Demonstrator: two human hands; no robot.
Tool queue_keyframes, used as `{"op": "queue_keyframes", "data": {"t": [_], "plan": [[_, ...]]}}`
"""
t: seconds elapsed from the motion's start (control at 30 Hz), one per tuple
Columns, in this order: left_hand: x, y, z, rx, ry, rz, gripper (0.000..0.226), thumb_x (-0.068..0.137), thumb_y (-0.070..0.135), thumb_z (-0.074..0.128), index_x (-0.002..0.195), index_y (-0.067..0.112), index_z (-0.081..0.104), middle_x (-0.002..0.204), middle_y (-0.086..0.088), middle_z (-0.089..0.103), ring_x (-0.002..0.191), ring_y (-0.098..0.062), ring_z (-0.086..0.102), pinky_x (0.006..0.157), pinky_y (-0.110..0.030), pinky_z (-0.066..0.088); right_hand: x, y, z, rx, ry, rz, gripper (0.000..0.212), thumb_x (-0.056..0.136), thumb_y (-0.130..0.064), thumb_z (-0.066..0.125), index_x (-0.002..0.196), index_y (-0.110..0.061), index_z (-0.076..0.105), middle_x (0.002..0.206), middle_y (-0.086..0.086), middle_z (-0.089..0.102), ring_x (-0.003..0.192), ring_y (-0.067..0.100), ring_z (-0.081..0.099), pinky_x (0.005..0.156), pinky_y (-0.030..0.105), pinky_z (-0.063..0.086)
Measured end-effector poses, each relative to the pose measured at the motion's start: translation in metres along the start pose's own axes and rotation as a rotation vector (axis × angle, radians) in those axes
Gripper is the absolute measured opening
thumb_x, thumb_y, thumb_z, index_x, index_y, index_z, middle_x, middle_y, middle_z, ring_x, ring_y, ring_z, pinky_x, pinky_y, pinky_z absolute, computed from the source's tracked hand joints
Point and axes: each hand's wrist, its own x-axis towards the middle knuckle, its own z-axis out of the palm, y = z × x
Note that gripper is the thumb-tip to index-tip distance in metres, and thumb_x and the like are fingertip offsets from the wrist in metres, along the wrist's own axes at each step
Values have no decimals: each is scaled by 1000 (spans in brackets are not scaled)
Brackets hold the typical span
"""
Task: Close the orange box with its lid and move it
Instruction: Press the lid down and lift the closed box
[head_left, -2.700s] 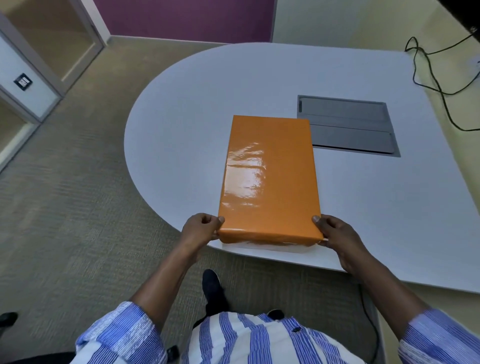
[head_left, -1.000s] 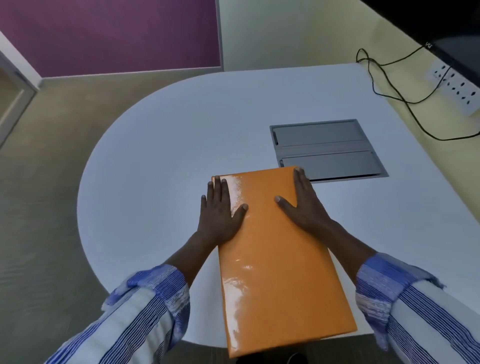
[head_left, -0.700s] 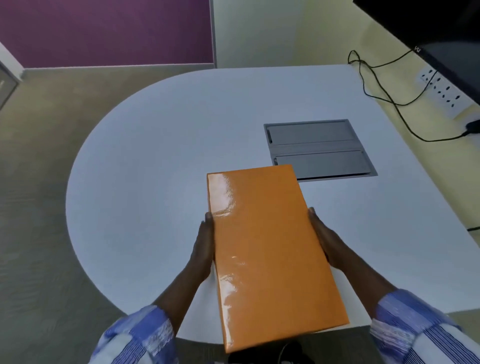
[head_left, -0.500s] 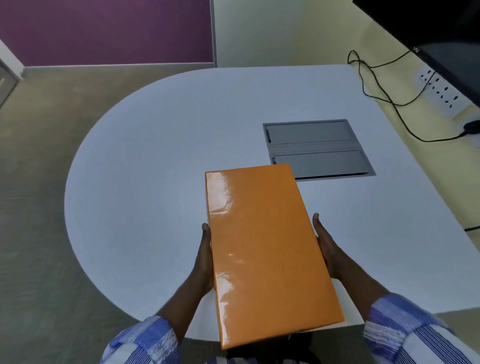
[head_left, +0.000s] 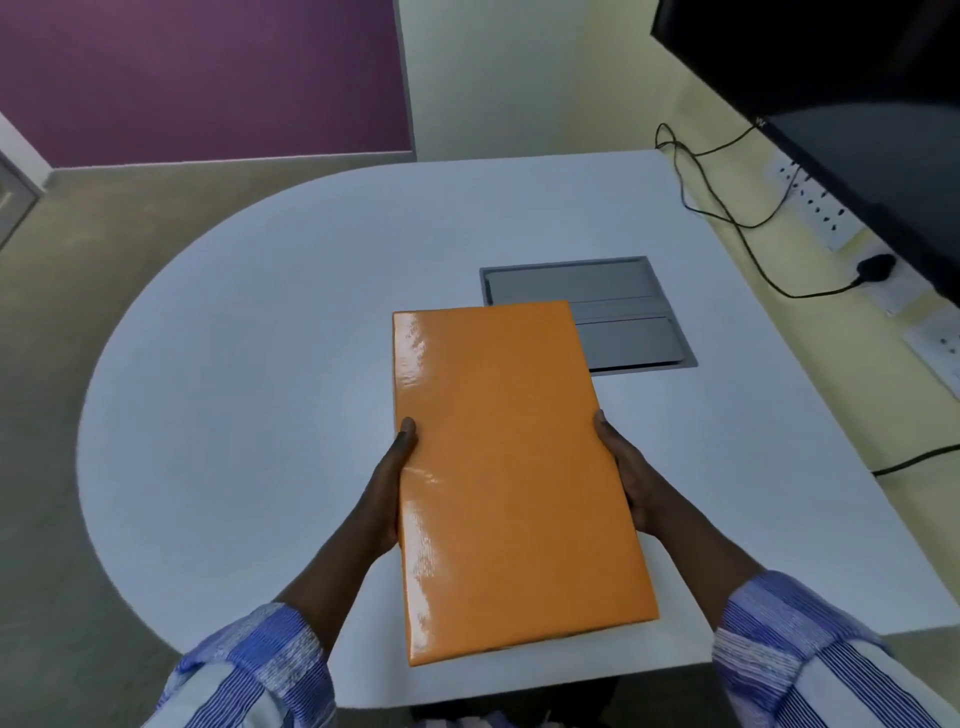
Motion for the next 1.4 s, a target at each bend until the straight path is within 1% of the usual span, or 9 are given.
{"op": "queue_keyframes", "data": {"t": [0.13,0.3,0.5,0.63,0.73,0.83,0.97,1.17,1.4], "plan": [[23,1,54,111,-5,-6,62,89,62,60,132,18,65,122,-21,72,107,-40,72,81,-46,60,-15,-34,-49,-15,42,-45,72,85,-70,59,143,-28,52,133,9,68,122,31,65,109,55,45],[57,-9,130,79,-44,22,46,90,54,63,119,20,74,116,-22,74,100,-40,74,77,-46,60,-36,-72,-118,-18,69,-80,69,85,-68,60,140,-27,55,131,8,69,120,30,66,105,51,49],[101,-49,214,37,-52,7,55,86,54,68,130,21,65,127,-23,70,113,-45,69,90,-57,57,-68,-103,-206,-119,267,-85,93,65,-76,74,140,-25,56,128,6,71,115,28,69,106,50,49],[122,-85,263,107,-51,-19,64,80,60,69,133,26,60,131,-18,69,121,-43,65,105,-67,46,-88,-116,-249,-432,460,-130,85,74,-78,62,137,-22,56,124,-2,69,107,21,69,95,42,55],[131,-109,298,181,8,-45,76,69,69,73,131,26,60,125,-13,73,116,-38,68,103,-65,48,-94,-114,-273,-676,651,-176,86,84,-75,53,152,-25,37,150,1,50,126,25,55,99,39,47],[138,-129,323,213,80,-76,95,58,75,74,136,25,54,125,-10,72,114,-35,69,100,-61,52,-94,-105,-286,-928,785,-254,89,91,-65,53,159,-19,19,162,9,33,144,31,37,110,46,39],[144,-149,346,204,116,-98,111,54,76,73,148,25,42,137,-10,63,120,-35,64,102,-62,49,-94,-89,-285,-1252,822,-402,86,94,-60,50,160,-15,16,167,14,18,152,32,20,119,52,26],[148,-165,368,163,145,-129,95,68,72,69,148,28,42,137,-7,63,120,-31,61,93,-53,54,-83,-59,-281,-1475,751,-415,84,94,-71,30,161,-25,11,170,10,1,156,33,-4,123,58,2],[154,-167,379,170,132,-149,89,69,74,67,145,32,45,131,-2,66,115,-27,64,73,-40,54,-77,-52,-287,-1502,805,-357,86,93,-75,18,161,-24,7,169,13,-4,155,36,-9,122,61,-2]]}}
